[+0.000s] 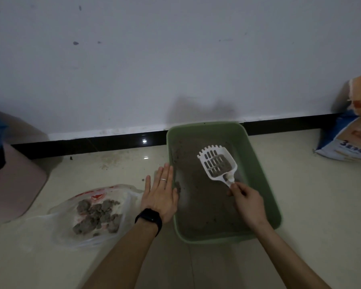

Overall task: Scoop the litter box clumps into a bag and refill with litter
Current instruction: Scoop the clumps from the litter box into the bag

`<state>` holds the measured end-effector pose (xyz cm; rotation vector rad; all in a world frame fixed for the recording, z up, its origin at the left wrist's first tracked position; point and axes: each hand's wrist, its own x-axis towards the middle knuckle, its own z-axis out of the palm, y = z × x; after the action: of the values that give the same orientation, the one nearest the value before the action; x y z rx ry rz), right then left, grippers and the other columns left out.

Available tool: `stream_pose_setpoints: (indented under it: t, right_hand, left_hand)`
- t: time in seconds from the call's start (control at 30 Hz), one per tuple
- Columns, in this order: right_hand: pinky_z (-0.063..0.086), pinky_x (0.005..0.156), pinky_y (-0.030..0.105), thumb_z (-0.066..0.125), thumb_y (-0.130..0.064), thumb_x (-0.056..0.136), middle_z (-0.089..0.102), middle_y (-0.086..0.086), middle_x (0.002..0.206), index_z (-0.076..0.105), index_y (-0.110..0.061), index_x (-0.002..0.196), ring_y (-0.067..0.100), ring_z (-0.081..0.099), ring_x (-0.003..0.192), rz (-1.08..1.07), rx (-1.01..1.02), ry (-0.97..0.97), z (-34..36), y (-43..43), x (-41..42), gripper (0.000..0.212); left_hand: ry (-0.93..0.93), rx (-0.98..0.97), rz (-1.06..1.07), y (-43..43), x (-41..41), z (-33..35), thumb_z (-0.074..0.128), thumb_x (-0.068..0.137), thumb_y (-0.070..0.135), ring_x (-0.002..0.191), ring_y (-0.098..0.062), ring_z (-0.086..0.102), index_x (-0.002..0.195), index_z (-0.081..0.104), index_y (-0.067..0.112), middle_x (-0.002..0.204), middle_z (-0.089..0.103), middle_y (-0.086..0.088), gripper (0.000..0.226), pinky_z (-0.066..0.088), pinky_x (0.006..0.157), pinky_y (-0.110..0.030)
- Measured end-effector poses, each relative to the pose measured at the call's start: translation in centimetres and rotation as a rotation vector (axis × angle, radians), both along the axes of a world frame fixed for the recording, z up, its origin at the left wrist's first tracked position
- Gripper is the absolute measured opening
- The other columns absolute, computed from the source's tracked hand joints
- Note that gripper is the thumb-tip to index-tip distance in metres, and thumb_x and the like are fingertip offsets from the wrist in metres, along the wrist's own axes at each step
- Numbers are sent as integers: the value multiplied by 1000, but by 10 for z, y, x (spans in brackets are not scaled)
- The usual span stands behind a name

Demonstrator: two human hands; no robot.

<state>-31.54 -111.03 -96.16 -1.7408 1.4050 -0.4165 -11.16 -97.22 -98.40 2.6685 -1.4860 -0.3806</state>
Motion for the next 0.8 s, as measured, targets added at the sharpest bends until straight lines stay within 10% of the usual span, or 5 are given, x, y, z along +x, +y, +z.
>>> stream_pose_setpoints:
  t: [0.6,0.8]
  right_hand:
    - [38,55,29,52,-31,98,59,-1,51,69,-20,75,15,48,46,10,114,-6,7,9,-6,30]
    - [35,55,30,53,-27,99,55,-8,45,72,-18,81,6,44,39,21,134,-77,23,15,2,28]
  left_hand:
    - [23,3,-65,-3,5,6,14,102,42,148,-15,-15,148,-24,20,154,-28,4,63,-13,116,-42]
    - [30,16,-152,14,29,7,-13,84,50,149,-11,-9,154,-13,23,158,-17,10,75,-9,117,-39]
